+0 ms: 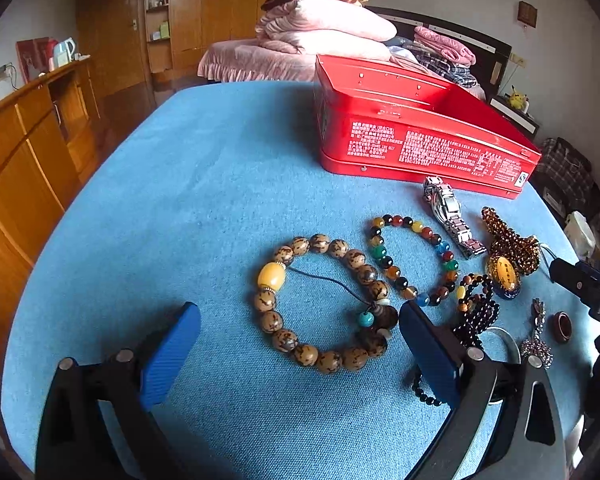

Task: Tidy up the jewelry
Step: 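Lower the right gripper onto the silver bangle and grasp it, then grasp the wooden bead bracelet with the left gripper while the right lifts the bangle toward the red tin, then open both grippers over the red tin, dropping bracelet and bangle inside, then grasp the gold brooch with the right gripper while the left grasps the multicolored bead bracelet, then carry brooch and bracelet over the red tin and open both grippers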

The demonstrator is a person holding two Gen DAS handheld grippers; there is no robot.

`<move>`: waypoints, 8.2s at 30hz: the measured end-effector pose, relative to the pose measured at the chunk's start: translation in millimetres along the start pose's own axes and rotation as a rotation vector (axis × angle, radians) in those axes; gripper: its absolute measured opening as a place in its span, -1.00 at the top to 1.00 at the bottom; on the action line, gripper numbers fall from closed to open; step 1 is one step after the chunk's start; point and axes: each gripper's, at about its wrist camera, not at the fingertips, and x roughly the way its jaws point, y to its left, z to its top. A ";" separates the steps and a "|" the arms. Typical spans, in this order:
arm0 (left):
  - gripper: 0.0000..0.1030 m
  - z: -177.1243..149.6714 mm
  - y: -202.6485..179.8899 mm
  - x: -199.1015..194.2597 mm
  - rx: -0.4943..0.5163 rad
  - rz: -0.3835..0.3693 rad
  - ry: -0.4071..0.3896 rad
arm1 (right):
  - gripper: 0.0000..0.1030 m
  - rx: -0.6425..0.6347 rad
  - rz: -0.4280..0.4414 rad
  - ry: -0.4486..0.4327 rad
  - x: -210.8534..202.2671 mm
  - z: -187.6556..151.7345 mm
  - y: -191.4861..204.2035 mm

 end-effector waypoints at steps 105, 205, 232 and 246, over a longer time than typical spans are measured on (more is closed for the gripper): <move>0.45 173.3 -43.9 55.1 0.006 -0.369 -0.189 | -0.09 -0.135 0.078 -0.120 65.6 144.0 47.7; 0.85 40.1 -27.0 13.1 0.058 -0.231 -0.020 | 0.69 -0.134 0.037 0.009 19.1 16.9 19.2; 0.85 53.8 -16.1 -11.3 0.009 -0.296 -0.101 | 0.68 -0.110 0.068 -0.066 -5.1 24.2 13.8; 0.85 99.3 -26.6 -37.9 0.040 -0.332 -0.183 | 0.68 -0.110 0.094 -0.139 -28.4 70.6 27.7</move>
